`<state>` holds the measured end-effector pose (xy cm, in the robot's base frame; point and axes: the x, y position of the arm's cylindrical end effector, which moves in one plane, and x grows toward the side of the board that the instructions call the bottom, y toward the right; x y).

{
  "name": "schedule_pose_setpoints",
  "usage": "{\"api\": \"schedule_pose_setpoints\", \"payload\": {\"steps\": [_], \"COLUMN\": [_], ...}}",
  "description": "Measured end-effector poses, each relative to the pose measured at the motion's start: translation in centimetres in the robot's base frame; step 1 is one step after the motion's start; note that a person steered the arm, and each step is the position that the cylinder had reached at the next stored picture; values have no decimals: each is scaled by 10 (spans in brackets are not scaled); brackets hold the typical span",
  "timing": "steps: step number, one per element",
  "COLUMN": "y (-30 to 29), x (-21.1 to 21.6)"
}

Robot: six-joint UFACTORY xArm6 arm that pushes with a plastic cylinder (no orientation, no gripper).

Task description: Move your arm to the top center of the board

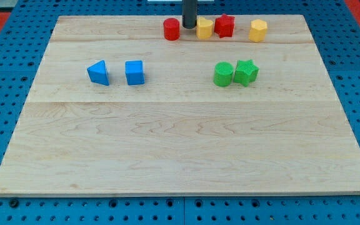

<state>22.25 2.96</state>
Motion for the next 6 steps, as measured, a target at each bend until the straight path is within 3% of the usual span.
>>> {"api": "schedule_pose_setpoints", "payload": {"steps": [2,4,6], "y": [83,48,7], "x": [35,36,-18]}}
